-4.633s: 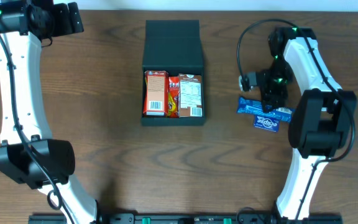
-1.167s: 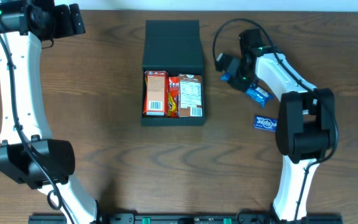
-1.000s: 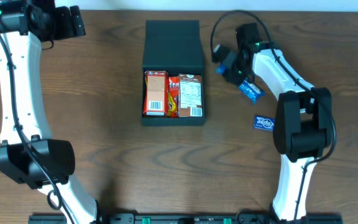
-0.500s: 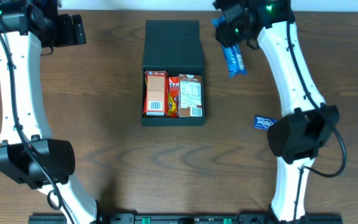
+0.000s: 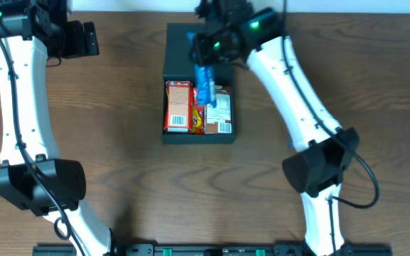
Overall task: Pack container
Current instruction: 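Carry the blue bar left and lower it into the box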
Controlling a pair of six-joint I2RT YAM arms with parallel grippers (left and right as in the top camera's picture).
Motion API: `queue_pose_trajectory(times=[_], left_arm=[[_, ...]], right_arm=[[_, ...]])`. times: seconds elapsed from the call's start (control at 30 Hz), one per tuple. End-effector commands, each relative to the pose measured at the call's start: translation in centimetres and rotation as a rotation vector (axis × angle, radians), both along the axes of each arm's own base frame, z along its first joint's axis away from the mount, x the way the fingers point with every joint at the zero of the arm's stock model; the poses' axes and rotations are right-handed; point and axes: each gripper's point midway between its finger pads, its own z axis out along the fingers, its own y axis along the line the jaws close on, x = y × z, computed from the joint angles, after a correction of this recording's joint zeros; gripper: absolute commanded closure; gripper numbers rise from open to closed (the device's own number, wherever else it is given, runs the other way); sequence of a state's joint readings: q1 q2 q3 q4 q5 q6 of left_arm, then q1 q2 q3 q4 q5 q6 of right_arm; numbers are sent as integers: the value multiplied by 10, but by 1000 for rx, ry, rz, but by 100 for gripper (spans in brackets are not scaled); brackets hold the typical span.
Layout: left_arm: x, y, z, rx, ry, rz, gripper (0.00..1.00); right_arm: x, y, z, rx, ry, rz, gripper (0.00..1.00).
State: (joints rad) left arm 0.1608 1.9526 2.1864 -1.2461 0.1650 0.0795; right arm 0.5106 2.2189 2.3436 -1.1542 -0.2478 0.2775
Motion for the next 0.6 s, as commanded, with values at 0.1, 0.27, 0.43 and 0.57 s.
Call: queue_pose_trajectory(times=[0.1, 0.27, 0.43, 0.57], left_arm=[[0, 3, -5, 9, 16, -2, 5], [0, 3, -5, 8, 16, -2, 5], [0, 3, -5, 8, 16, -2, 5], [0, 3, -5, 7, 16, -3, 5]], right_arm=[[-24, 12, -55, -89, 129, -88, 81], [-22, 10, -79, -111, 145, -145, 82], [-23, 1, -93, -145, 164, -185, 84], [-24, 0, -101, -152, 171, -186, 83]])
